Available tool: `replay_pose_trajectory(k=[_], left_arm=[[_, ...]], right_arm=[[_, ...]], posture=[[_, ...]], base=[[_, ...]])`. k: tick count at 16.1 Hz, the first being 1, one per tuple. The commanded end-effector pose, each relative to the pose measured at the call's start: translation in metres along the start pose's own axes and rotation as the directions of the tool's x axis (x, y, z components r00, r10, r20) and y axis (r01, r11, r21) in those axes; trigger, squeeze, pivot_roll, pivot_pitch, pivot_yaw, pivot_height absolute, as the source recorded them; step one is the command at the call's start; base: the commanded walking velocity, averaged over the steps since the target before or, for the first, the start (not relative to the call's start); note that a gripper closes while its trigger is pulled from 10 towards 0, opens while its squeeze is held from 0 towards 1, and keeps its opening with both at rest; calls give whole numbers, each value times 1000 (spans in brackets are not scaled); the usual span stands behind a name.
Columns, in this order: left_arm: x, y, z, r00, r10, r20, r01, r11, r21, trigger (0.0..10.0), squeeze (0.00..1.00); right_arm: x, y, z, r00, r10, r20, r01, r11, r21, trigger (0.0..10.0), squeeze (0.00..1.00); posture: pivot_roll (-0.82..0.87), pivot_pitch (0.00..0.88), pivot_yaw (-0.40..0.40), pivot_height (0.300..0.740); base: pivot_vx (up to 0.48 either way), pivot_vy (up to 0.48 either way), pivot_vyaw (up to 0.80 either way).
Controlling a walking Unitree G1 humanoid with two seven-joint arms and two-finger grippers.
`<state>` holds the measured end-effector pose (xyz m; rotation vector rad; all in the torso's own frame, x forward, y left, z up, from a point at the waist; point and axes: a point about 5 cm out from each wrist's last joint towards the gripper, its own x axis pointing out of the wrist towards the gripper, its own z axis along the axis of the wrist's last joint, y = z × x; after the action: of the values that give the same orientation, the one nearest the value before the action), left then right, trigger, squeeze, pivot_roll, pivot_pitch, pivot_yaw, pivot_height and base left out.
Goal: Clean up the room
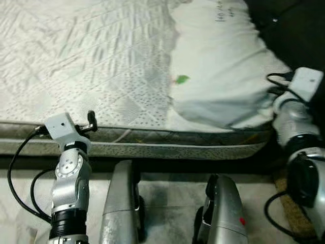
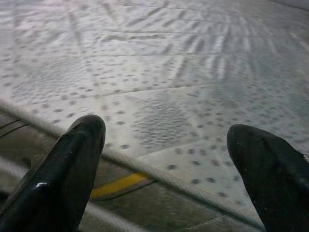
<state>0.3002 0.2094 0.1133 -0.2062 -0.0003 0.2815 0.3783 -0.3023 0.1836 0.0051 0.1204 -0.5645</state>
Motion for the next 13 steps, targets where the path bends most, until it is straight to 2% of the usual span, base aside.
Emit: replay_pose_trajectory(k=[1,3,5,6,7,8,9,12,13], left_arm=[[0,5,-2,1000,24,-6,-24,1000,13,10000,0],[0,3,-1,1000,12,1,-12,1000,29,10000,0],[-2,0,-2,1000,-1,-4,1,999,55,10000,0],[-2,0,-3,1000,2,-5,-1,998,57,10000,0],[-1,-1,-3,1000,-5,-11,5,998,59,10000,0],[-1,-1,-4,1000,-8,-13,8,998,58,10000,0],[0,-1,-4,1000,-11,-15,12,998,61,10000,0],[1,0,-1,1000,-5,-7,6,997,70,10000,0],[3,-2,2,1000,-7,4,6,996,86,10000,0]], right_arm=[[5,-43,17,983,-176,59,176,984,-3,0,0],[5,-52,14,977,-199,75,203,978,-48,0,0],[3,-44,2,986,-154,59,157,985,-65,0,0],[2,-40,-2,990,-129,51,132,989,-69,471,0],[-2,-17,-13,998,-39,40,42,996,-78,10000,0],[-4,-3,-16,999,22,46,-19,997,-68,10000,0],[-9,16,-17,994,85,73,-78,992,-99,10000,1000],[-19,53,-15,969,208,135,-173,956,-238,10000,1000],[-22,60,-12,956,244,165,-188,938,-292,10000,1000]], posture=[[123,104,-8,532],[119,105,-4,532],[116,105,-1,532],[116,105,-1,532],[114,104,1,532],[114,104,3,532],[116,102,1,532],[119,97,-5,532],[121,90,-10,532]], base=[[0,0,0],[0,0,0],[0,0,0],[0,0,0],[0,0,0],[0,0,0],[0,0,0],[0,0,0],[0,0,0]])
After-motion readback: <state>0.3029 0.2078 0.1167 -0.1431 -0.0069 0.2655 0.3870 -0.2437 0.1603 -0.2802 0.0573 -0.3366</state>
